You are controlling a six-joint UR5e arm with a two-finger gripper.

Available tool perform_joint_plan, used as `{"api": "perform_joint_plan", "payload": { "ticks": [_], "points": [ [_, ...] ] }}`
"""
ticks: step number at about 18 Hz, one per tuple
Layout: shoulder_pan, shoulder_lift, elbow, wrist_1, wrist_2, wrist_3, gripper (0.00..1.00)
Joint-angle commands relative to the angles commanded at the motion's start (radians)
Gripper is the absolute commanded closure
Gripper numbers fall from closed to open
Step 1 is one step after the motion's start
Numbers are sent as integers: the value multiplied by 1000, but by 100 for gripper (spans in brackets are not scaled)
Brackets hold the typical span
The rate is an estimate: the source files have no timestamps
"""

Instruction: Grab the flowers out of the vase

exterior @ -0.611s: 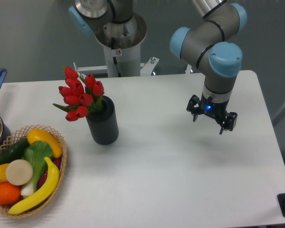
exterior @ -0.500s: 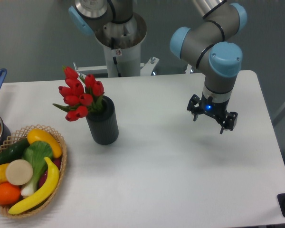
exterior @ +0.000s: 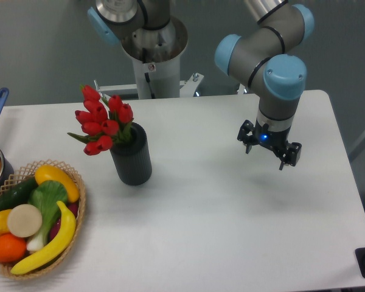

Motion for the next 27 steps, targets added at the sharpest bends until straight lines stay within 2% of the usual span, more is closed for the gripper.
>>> {"api": "perform_joint_plan", "payload": {
  "ticks": [3, 5, 7, 11, 18, 20, 23, 25, 27],
  "points": [
    [5, 52, -38, 3, -61, -21, 0],
    [-3, 104, -78, 29, -121, -80, 0],
    [8, 121, -101, 51, -172, -87, 0],
    [5, 150, -115, 54, -273, -81, 0],
    [5, 340, -279, 46, -434, 49, 0],
    [6, 380, -302, 43, -477, 67, 0],
    [-3, 437, -330, 43, -482, 57, 0],
    [-8, 504, -354, 44, -483, 48, 0],
    [3, 528, -373, 45, -491, 49, 0]
  ]
}}
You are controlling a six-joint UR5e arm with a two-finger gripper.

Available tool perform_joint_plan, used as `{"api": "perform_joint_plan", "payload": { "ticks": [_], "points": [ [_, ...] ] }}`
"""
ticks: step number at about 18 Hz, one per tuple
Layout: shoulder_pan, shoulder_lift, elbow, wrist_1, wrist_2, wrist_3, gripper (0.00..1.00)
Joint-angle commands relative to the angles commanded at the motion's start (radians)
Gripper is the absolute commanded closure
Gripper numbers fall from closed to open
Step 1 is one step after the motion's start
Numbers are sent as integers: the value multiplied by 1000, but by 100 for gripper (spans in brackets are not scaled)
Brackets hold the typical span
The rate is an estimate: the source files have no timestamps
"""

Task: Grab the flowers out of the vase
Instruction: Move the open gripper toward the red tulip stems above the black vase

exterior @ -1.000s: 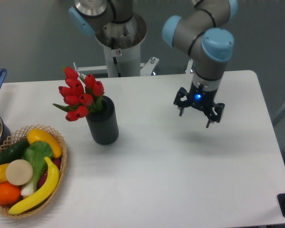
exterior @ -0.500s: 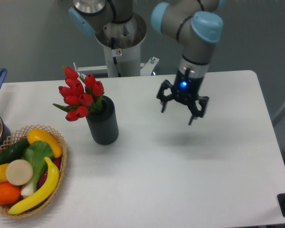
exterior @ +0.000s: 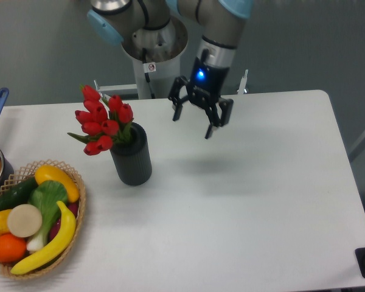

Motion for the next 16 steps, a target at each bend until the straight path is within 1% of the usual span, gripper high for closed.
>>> {"api": "perform_joint_plan", "payload": {
  "ticks": [3, 6, 9, 12, 15, 16],
  "points": [
    [-8, -6, -11, -2, -57, 15, 0],
    [-32, -9, -29, -17, -57, 87, 0],
    [-44, -8, -55, -18, -72, 87, 0],
    [-58, -5, -61, -12, -124, 81, 0],
    [-58, 2, -97, -12, -228, 80, 0],
    [-58, -4, -110, -12, -264, 81, 0]
  ]
}}
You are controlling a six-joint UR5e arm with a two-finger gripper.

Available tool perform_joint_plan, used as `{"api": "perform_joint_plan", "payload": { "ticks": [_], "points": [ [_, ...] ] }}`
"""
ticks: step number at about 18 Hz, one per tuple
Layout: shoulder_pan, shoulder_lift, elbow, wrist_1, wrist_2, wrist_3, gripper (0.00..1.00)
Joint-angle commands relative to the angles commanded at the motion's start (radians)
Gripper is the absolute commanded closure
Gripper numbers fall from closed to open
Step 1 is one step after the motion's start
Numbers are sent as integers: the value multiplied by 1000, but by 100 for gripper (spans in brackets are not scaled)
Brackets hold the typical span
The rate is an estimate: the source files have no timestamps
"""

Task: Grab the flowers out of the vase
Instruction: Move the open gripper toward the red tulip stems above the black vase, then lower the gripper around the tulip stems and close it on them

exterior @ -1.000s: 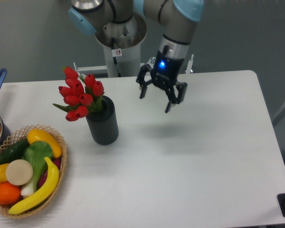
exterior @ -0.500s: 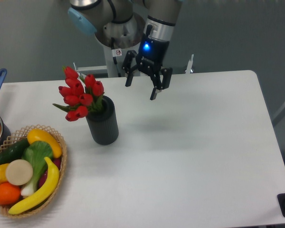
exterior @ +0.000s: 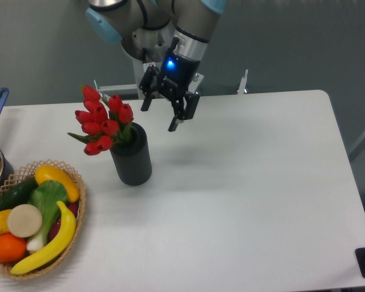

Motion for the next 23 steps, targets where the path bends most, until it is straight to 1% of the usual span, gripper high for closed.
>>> {"api": "perform_joint_plan", "payload": {
  "ticks": [2, 5, 9, 13, 17, 20, 21, 22, 23],
  "points": [
    [-2, -9, -22, 2, -66, 2, 0],
    [-9, -52, -14, 3, -117, 0, 0],
    [-18, -94, -8, 3, -183, 2, 0],
    [-37, -135, -3, 15, -184, 6, 0],
    [-48, -152, 1, 18, -183, 9, 0],
    [-49, -153, -6, 17, -183, 11, 0],
    [-51, -160, -6, 17, -183, 11, 2],
    [-54, -160, -3, 17, -183, 11, 16],
    [-55, -161, -2, 17, -181, 11, 35]
  ]
}}
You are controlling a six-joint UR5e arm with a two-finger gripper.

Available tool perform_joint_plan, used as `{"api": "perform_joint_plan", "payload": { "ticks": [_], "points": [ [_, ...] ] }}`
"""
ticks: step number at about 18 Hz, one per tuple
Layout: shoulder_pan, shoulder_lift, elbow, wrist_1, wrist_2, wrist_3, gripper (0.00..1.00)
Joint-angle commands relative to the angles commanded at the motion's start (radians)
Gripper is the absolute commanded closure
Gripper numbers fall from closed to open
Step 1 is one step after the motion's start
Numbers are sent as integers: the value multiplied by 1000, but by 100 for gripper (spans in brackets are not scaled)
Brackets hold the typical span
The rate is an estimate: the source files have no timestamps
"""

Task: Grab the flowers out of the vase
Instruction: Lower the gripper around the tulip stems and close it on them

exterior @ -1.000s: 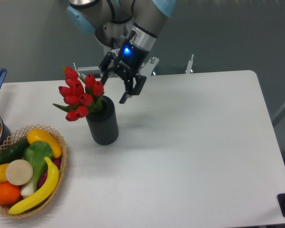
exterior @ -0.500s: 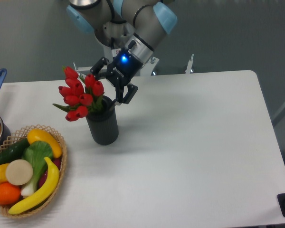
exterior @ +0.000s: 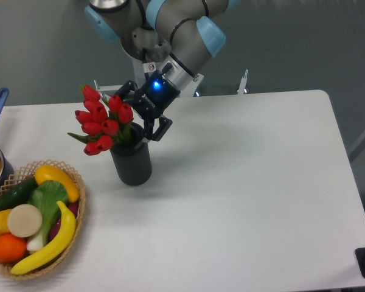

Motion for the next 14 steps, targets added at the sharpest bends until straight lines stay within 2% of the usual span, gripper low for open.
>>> {"api": "perform_joint_plan", "payload": {
  "ticks": [2, 3, 5, 14],
  "points": [
    [0, 8, 0, 2, 11, 5, 74],
    [0, 12, 2, 2, 11, 21, 84],
    [0, 15, 8, 2, 11, 37, 97],
    [2, 23, 46, -2, 12, 20, 98]
  ]
}}
